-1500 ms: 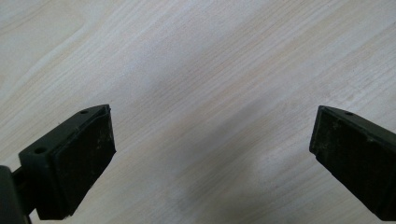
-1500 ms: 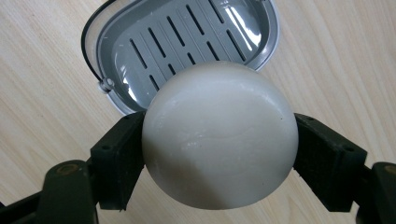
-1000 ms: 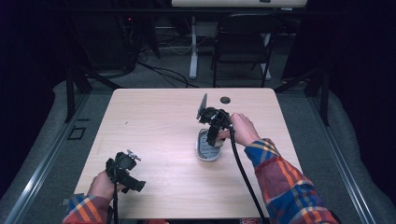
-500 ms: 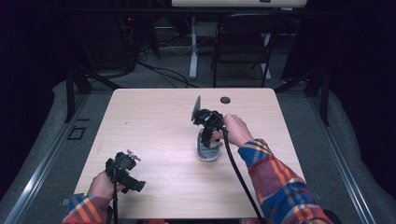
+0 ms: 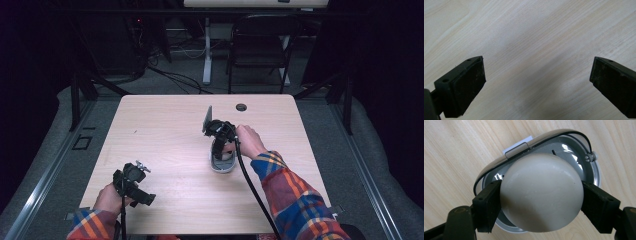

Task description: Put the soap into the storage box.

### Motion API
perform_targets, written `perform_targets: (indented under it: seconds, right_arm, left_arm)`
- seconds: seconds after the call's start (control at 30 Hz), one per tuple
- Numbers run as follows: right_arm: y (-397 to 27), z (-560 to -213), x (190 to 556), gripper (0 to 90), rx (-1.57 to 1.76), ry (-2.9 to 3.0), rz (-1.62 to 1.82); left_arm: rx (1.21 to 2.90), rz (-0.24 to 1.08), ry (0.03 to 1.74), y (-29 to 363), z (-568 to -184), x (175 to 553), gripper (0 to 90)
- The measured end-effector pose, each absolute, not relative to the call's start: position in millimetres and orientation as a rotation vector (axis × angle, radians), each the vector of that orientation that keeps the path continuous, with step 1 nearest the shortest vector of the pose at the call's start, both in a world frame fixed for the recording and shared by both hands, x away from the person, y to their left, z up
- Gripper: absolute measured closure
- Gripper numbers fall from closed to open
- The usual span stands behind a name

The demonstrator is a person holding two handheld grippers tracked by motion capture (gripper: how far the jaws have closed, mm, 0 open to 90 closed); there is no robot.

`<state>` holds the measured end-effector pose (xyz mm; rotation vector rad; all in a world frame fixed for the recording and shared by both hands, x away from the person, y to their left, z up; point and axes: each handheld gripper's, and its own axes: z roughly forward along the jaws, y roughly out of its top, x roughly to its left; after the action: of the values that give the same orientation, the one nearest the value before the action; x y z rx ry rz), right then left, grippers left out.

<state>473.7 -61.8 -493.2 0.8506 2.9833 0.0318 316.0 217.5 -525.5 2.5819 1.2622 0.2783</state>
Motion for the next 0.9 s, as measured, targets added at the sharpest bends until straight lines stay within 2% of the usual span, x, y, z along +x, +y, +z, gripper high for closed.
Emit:
perform_targets:
  seconds: [0.4,0.8,0.9]
  right_arm:
    - [-68,-507,473,22.4,0.866,2.973,0.043]
    - [-73,-506,473,22.1,0.871,2.968,0.087]
    - [-74,-505,472,19.3,0.872,2.962,0.085]
  left_arm:
    - [2.584,0.278,1.262,217,-526,316,0.0]
    - [2.587,0.276,1.258,217,-526,316,0.0]
    - [2.588,0.275,1.257,217,-526,316,0.0]
